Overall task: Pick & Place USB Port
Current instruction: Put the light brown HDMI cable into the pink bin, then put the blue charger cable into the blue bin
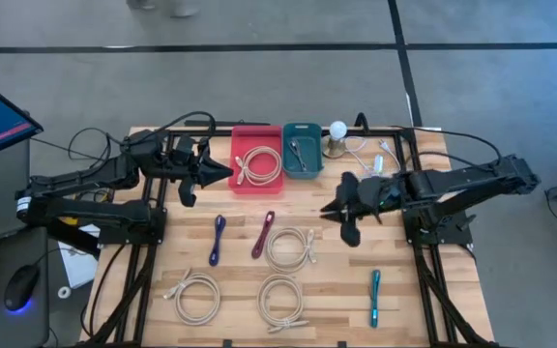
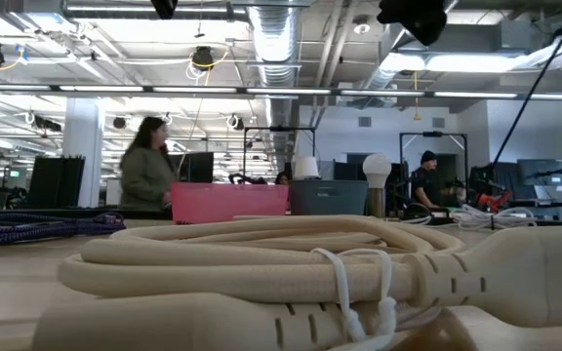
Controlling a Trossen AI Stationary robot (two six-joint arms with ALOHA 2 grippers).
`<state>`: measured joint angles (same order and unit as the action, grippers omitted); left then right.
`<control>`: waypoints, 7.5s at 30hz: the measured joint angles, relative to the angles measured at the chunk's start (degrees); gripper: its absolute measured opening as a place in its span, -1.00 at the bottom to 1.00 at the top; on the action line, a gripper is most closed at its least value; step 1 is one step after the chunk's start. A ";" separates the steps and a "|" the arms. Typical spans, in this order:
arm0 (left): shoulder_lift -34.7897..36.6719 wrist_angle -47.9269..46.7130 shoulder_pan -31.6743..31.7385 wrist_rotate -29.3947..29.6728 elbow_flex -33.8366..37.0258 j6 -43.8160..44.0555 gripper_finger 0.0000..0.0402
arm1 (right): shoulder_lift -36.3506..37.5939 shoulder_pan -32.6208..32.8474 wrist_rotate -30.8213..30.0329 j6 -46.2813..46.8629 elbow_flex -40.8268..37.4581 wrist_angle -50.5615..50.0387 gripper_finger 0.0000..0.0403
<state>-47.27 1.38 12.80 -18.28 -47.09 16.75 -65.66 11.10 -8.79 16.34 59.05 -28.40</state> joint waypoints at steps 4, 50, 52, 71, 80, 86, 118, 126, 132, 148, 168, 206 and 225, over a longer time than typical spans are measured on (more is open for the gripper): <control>0.00 -0.01 0.00 0.01 0.00 0.00 -0.92 | -4.99 0.43 0.28 -7.15 4.22 -6.17 -0.64; 0.01 -0.11 0.00 0.00 -0.02 0.05 -0.92 | -46.28 5.06 7.49 -7.26 26.46 -19.08 -0.13; 0.01 -0.10 0.00 -0.01 -0.02 0.17 -0.92 | -46.26 4.84 7.45 -7.26 26.49 -18.96 -0.17; -0.03 -0.30 0.02 0.00 -0.11 0.17 -0.92 | -54.24 4.67 11.20 -6.60 26.12 -15.92 -0.21; -0.04 -0.33 0.02 0.00 -0.11 0.05 -0.92 | -54.50 4.63 11.51 -6.19 25.92 -15.13 -0.43; -0.02 -0.25 0.02 0.00 -0.11 0.00 -0.92 | -54.45 4.56 11.71 -6.21 25.90 -15.07 -0.65; -0.04 -0.03 0.02 0.00 0.00 -0.22 -0.92 | -41.25 -1.65 7.36 -10.47 32.24 -18.09 -0.98; -0.04 -0.03 0.02 0.02 0.00 -0.22 -0.92 | -35.24 -5.44 3.10 -11.06 33.82 -14.79 -0.98; -0.04 -0.03 0.00 0.02 0.00 -0.22 -0.92 | -33.60 -8.65 1.89 -14.99 34.64 -8.50 -0.98; -0.04 -0.04 0.02 0.02 0.00 -0.22 -0.92 | -40.30 -19.53 2.33 -15.41 34.75 4.06 -0.98; -0.04 -0.01 0.02 0.26 0.00 -0.24 -0.92 | -52.43 -22.38 2.92 -15.21 34.64 10.97 -0.98; -0.04 -0.01 0.00 0.26 -0.02 -0.07 -0.92 | -45.79 -22.99 2.97 -13.77 34.62 9.01 -0.66; -0.03 -0.02 0.00 0.26 -0.02 -0.09 -0.92 | -21.33 -19.21 2.97 -13.79 34.64 -15.76 -0.66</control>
<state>-47.29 1.35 12.80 -18.02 -47.11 16.67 -86.99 -8.12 -5.82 2.55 93.69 -44.16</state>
